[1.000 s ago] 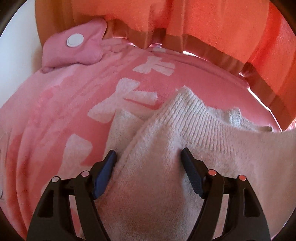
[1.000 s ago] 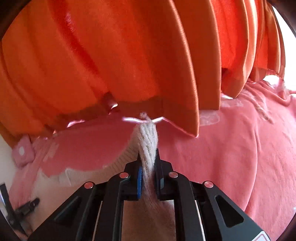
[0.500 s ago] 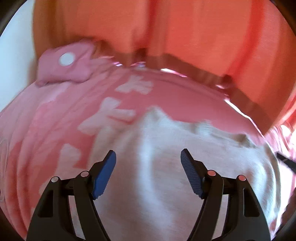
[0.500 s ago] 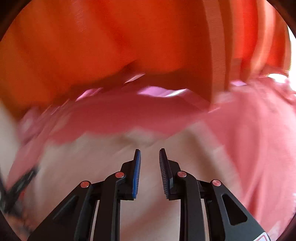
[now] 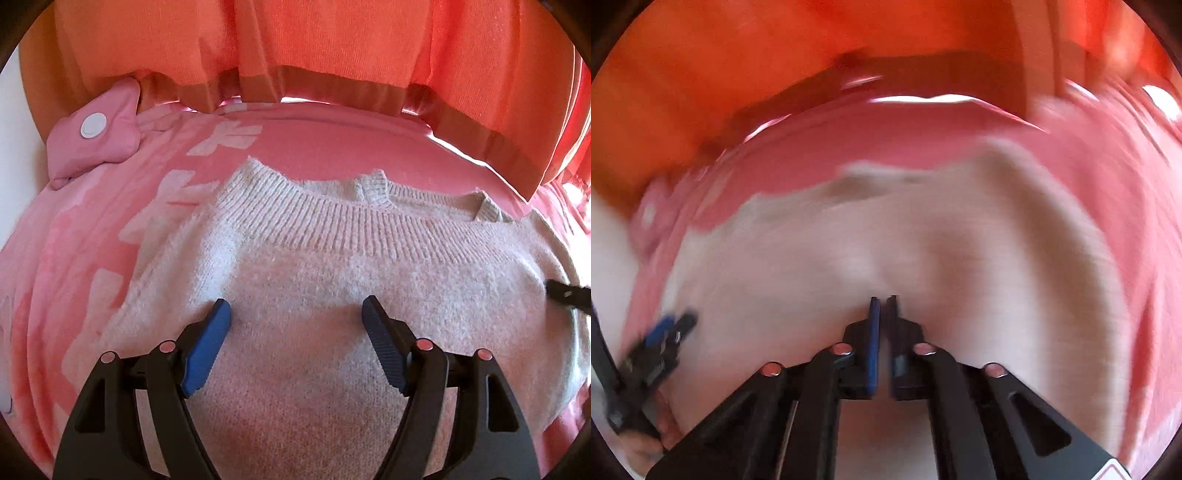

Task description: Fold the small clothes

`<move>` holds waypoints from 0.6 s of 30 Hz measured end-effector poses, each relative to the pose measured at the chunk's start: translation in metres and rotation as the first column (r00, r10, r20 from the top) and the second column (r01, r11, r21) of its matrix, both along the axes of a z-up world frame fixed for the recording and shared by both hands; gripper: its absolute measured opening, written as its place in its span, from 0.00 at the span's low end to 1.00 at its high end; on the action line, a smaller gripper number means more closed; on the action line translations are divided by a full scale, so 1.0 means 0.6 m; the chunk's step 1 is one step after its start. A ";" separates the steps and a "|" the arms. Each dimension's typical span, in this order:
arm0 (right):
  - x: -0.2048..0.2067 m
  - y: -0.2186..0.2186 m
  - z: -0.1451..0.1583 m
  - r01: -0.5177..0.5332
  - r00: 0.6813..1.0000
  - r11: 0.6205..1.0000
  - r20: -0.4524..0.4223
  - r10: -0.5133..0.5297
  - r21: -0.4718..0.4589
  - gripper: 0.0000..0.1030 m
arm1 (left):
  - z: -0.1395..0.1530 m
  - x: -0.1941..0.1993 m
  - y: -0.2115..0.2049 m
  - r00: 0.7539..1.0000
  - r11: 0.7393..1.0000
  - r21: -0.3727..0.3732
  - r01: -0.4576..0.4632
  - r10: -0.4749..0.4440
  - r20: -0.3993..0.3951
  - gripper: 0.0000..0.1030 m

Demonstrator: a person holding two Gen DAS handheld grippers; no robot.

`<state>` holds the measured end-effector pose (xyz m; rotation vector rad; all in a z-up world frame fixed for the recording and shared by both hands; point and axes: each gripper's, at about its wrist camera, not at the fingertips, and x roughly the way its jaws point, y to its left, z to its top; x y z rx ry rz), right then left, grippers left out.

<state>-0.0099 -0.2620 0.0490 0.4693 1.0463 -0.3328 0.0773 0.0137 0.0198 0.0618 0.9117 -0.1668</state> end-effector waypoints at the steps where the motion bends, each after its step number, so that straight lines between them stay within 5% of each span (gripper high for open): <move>1: -0.007 -0.019 0.002 0.029 1.000 1.000 -0.003 -0.029 -0.012 0.01 | 0.000 -0.001 0.000 1.000 1.000 0.002 0.000 0.000 0.001 0.69; 7: -0.046 -0.068 0.026 0.133 0.990 0.989 0.050 -0.130 -0.059 0.27 | 0.010 0.001 0.007 1.000 0.999 -0.037 -0.011 0.011 0.008 0.70; 9: -0.037 -0.075 0.022 0.145 0.988 0.988 0.065 -0.141 -0.051 0.46 | 0.032 0.014 0.029 0.998 0.995 -0.092 -0.036 0.041 0.048 0.75; 12: 0.008 -0.081 0.019 0.106 0.991 0.992 0.088 -0.100 -0.067 0.47 | 0.054 0.042 0.079 0.988 0.984 -0.136 -0.116 0.128 0.084 0.87; 14: 0.024 -0.107 0.013 0.093 0.990 0.995 0.108 -0.088 -0.044 0.51 | 0.043 0.068 0.114 0.983 0.966 -0.191 -0.174 0.181 0.024 0.87; 17: 0.047 -0.109 -0.012 0.090 0.993 0.996 0.078 -0.089 -0.014 0.53 | -0.011 0.107 0.157 0.967 0.903 -0.351 -0.245 0.202 -0.157 0.82; 18: 0.050 -0.105 -0.017 0.086 0.994 0.996 0.066 -0.084 -0.031 0.47 | -0.022 0.113 0.155 0.963 0.901 -0.352 -0.253 0.200 -0.179 0.80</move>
